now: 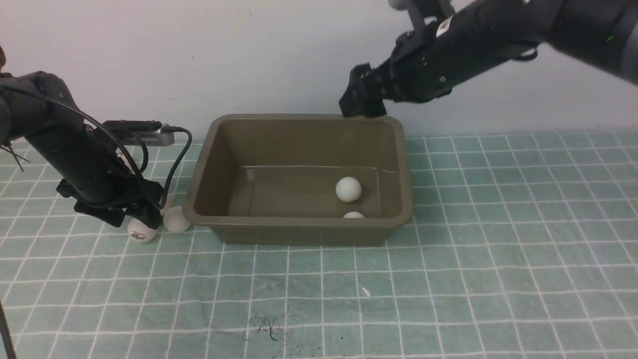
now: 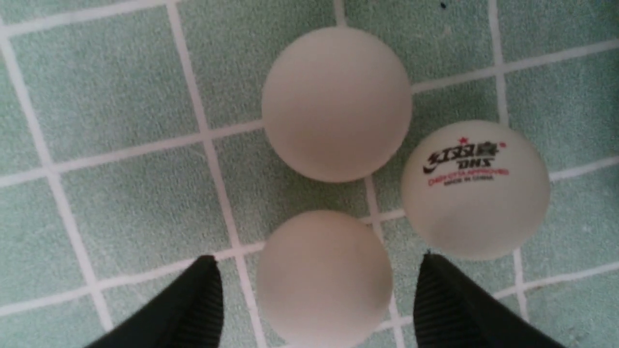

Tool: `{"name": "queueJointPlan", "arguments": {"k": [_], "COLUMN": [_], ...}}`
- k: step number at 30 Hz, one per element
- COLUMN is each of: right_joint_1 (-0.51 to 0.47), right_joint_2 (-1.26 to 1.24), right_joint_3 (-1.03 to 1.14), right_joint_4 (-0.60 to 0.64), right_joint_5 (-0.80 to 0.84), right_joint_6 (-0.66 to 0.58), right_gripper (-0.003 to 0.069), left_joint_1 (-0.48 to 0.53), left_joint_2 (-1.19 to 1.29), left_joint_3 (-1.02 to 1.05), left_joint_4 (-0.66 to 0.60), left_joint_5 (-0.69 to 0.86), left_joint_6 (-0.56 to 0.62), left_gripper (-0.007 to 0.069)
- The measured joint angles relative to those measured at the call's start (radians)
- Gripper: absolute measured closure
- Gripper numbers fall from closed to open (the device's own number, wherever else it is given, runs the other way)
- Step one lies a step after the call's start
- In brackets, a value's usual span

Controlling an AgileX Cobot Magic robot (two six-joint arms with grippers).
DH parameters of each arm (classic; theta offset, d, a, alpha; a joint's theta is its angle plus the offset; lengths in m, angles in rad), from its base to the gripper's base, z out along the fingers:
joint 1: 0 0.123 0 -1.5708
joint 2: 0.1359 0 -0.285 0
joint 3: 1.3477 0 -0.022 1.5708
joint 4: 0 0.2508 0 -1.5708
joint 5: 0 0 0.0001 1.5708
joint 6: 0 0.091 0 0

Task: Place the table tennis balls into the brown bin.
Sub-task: 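Reach for and grasp a ping pong ball on the table beside the basket, then drop the ball into the bin, then reach for and grasp a ping pong ball on the table beside the basket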

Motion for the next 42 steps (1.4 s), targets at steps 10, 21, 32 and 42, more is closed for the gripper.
{"name": "queueJointPlan", "arguments": {"k": [10,21,32,42], "right_joint_1": [-0.001,-0.003,-0.003,-0.003], "right_joint_2": [-0.242,-0.667,-0.87,-0.87], "right_joint_3": [-0.008,0.4,0.704,0.709], "right_joint_4": [-0.161,-0.353,-0.409,-0.444], "right_joint_5": [0.175,0.096,-0.12,-0.134], "right_joint_6": [0.081,0.305,0.391,0.408], "right_gripper": [0.0367,0.0669,0.0673,0.0673], "left_joint_1": [-0.002,-0.243,-0.234,-0.069], "left_joint_2": [-0.065,-0.138,-0.081,-0.009], "left_joint_3": [-0.104,-0.176,-0.194,-0.194], "left_joint_4": [0.123,-0.196,0.122,0.112], "left_joint_5": [0.206,0.088,-0.01,0.017], "left_joint_6": [-0.082,-0.003,-0.277,-0.24], "left_gripper": [0.0305,0.0288,0.0195,0.0586]}}
